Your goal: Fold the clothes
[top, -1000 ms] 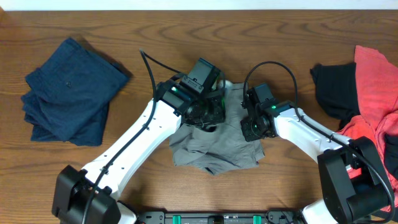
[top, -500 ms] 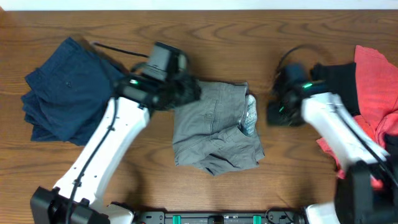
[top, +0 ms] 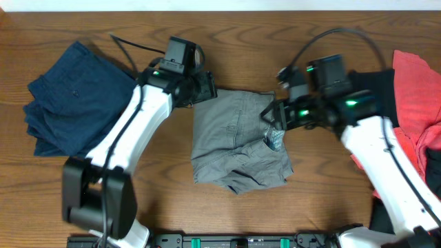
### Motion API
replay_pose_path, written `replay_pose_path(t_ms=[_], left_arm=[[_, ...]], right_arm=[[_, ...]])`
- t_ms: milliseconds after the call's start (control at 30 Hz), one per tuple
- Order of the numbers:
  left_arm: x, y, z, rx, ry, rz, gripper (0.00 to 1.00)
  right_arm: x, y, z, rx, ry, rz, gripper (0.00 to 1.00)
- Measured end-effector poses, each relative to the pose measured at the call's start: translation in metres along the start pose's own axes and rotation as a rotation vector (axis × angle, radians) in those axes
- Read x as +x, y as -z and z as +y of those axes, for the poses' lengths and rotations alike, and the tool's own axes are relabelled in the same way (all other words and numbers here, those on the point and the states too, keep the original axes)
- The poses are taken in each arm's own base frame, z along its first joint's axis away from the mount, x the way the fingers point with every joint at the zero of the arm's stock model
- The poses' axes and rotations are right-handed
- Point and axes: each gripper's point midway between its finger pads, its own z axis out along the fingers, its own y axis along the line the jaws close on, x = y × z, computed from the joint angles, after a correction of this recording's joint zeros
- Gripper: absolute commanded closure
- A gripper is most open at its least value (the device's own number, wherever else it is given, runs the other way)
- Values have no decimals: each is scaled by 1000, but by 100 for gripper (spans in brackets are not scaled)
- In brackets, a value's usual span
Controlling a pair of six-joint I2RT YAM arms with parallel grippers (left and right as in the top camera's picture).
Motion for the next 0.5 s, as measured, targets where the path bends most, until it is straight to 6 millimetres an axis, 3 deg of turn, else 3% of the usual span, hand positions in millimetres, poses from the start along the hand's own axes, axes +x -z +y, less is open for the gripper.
replay_pose_path(t_ms=[100, 200, 400, 500], left_arm=[[8, -25, 11, -33, 15, 57, 33], [20, -46, 24, -68, 31, 118, 33], [50, -67, 47, -145, 65, 252, 33], [67, -68, 57, -184, 83, 321, 33]], right_arm=[[29, -33, 7, -27, 2, 125, 55], [71, -61, 4, -30, -36, 281, 60], [149, -81, -21, 59, -175, 513, 64], [171, -81, -41, 154, -229, 553, 62]])
